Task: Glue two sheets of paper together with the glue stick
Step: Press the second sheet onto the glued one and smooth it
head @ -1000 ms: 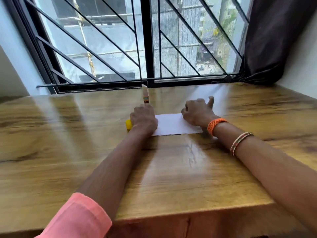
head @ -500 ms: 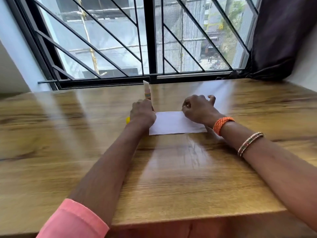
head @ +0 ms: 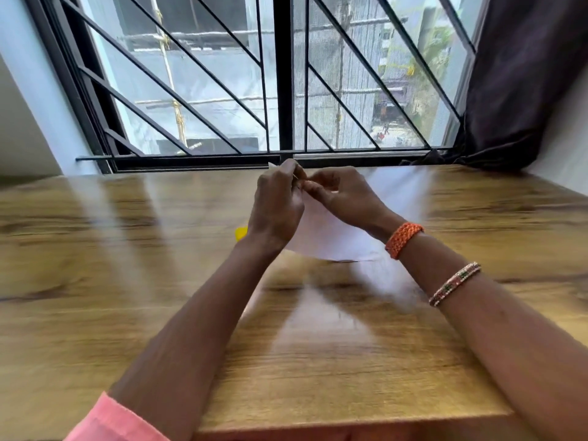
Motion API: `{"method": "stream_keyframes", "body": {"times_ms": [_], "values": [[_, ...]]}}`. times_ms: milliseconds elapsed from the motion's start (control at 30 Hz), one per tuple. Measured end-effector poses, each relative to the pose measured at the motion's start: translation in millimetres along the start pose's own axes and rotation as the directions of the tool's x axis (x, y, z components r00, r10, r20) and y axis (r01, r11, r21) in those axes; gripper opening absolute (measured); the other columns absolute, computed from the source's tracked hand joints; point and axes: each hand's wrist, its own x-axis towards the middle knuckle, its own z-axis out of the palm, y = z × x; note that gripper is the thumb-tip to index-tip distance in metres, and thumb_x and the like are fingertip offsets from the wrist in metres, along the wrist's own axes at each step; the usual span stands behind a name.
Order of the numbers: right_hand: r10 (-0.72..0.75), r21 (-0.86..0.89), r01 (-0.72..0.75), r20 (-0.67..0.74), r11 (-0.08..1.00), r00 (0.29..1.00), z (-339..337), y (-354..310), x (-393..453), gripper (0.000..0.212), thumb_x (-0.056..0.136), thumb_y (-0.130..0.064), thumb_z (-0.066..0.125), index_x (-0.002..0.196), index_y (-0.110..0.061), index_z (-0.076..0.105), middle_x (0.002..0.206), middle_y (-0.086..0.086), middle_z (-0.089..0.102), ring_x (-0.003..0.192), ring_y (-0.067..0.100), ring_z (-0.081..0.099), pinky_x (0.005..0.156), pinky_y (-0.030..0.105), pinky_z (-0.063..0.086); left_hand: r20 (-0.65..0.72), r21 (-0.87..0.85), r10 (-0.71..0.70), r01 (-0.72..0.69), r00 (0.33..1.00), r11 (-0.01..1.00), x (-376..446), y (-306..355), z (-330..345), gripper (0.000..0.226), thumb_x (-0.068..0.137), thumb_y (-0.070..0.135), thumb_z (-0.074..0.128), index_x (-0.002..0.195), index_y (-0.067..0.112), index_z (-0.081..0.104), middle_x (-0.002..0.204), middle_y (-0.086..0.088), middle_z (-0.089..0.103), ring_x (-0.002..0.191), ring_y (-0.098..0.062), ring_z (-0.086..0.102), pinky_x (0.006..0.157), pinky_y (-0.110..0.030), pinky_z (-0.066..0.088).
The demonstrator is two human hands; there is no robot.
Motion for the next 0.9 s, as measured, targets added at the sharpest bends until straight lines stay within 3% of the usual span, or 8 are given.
{"method": "stream_keyframes", "body": {"times_ms": [167, 367, 500, 567, 667, 767, 833, 900], "values": [[-0.035, -0.131, 0.014, -0.165, 0.991, 0.986, -10, -11, 2, 0.013, 0.078, -0.04, 0.071, 0.077, -0.027, 0.073, 0.078, -0.011, 0.072, 0.087, 0.011, 0.067, 0.09, 0.05, 0.046, -0.1, -0.148, -0.102, 0.086, 0.99, 0.985, -1, 13, -9, 0.013, 0.082, -0.002, 0.056, 0.086, 0.004, 0.067, 0.077, 0.0, 0.064, 0.072, -0.012, 0.056, 0.061, -0.012, 0.035], [0.004, -0.173, -0.039, -0.2, 0.984, 0.98, -31, -10, -2, 0.012, 0.076, -0.036, 0.075, 0.066, -0.03, 0.07, 0.064, -0.018, 0.062, 0.085, 0.01, 0.064, 0.092, 0.049, 0.044, -0.175, -0.231, -0.283, 0.241, 0.943, 0.943, 5, 13, -15, 0.012, 0.087, 0.005, 0.054, 0.09, 0.006, 0.066, 0.079, 0.002, 0.06, 0.076, -0.014, 0.054, 0.067, -0.016, 0.035], [0.043, -0.07, -0.055, -0.155, 0.996, 0.987, -43, 1, 2, 0.01, 0.067, -0.043, 0.073, 0.061, -0.05, 0.068, 0.064, -0.03, 0.066, 0.087, 0.01, 0.066, 0.093, 0.059, 0.043, -0.241, -0.324, -0.389, 0.304, 0.889, 0.896, 10, 3, -21, 0.013, 0.088, 0.002, 0.051, 0.091, 0.006, 0.063, 0.08, 0.001, 0.059, 0.077, -0.015, 0.053, 0.066, -0.016, 0.035], [0.062, 0.009, -0.062, -0.162, 0.998, 0.985, -46, 3, 4, 0.007, 0.066, -0.043, 0.074, 0.063, -0.048, 0.07, 0.065, -0.025, 0.068, 0.081, 0.007, 0.065, 0.092, 0.058, 0.046, -0.28, -0.352, -0.424, 0.319, 0.861, 0.88, 12, 0, -23, 0.012, 0.088, 0.002, 0.051, 0.092, 0.006, 0.062, 0.081, 0.001, 0.059, 0.077, -0.015, 0.052, 0.066, -0.015, 0.035], [0.12, 0.241, -0.076, -0.173, 0.968, 0.978, -48, 2, 3, 0.014, 0.073, -0.018, 0.079, 0.063, -0.024, 0.072, 0.067, -0.011, 0.07, 0.071, 0.005, 0.063, 0.082, 0.037, 0.055, -0.325, -0.396, -0.468, 0.331, 0.821, 0.856, 13, -4, -23, 0.011, 0.088, 0.003, 0.052, 0.093, 0.005, 0.062, 0.081, 0.0, 0.059, 0.077, -0.016, 0.053, 0.068, -0.018, 0.037], [0.183, 0.405, -0.089, -0.2, 0.91, 0.963, -48, -4, 1, 0.015, 0.077, -0.007, 0.075, 0.068, -0.018, 0.07, 0.06, -0.013, 0.068, 0.061, -0.003, 0.061, 0.067, 0.013, 0.049, -0.365, -0.442, -0.503, 0.329, 0.784, 0.834, 13, -4, -23, 0.012, 0.087, 0.0, 0.052, 0.093, 0.004, 0.061, 0.081, 0.0, 0.058, 0.075, -0.015, 0.052, 0.067, -0.016, 0.038], [0.256, 0.503, -0.15, -0.148, 0.851, 0.955, -47, -6, -2, 0.009, 0.079, -0.012, 0.073, 0.074, -0.017, 0.069, 0.067, -0.01, 0.069, 0.061, -0.004, 0.062, 0.061, 0.009, 0.047, -0.394, -0.471, -0.512, 0.31, 0.763, 0.826, 13, -3, -23, 0.011, 0.088, 0.001, 0.051, 0.094, 0.004, 0.061, 0.082, -0.001, 0.058, 0.076, -0.015, 0.053, 0.068, -0.018, 0.04], [0.301, 0.573, -0.26, 0.025, 0.777, 0.953, -43, -7, -7, 0.007, 0.08, -0.019, 0.072, 0.085, -0.016, 0.068, 0.081, -0.004, 0.072, 0.069, 0.001, 0.067, 0.057, 0.011, 0.05, -0.4, -0.498, -0.498, 0.274, 0.769, 0.823, 12, -1, -24, 0.008, 0.09, 0.004, 0.053, 0.095, 0.008, 0.058, 0.084, -0.002, 0.059, 0.075, -0.014, 0.054, 0.074, -0.026, 0.046]]}}
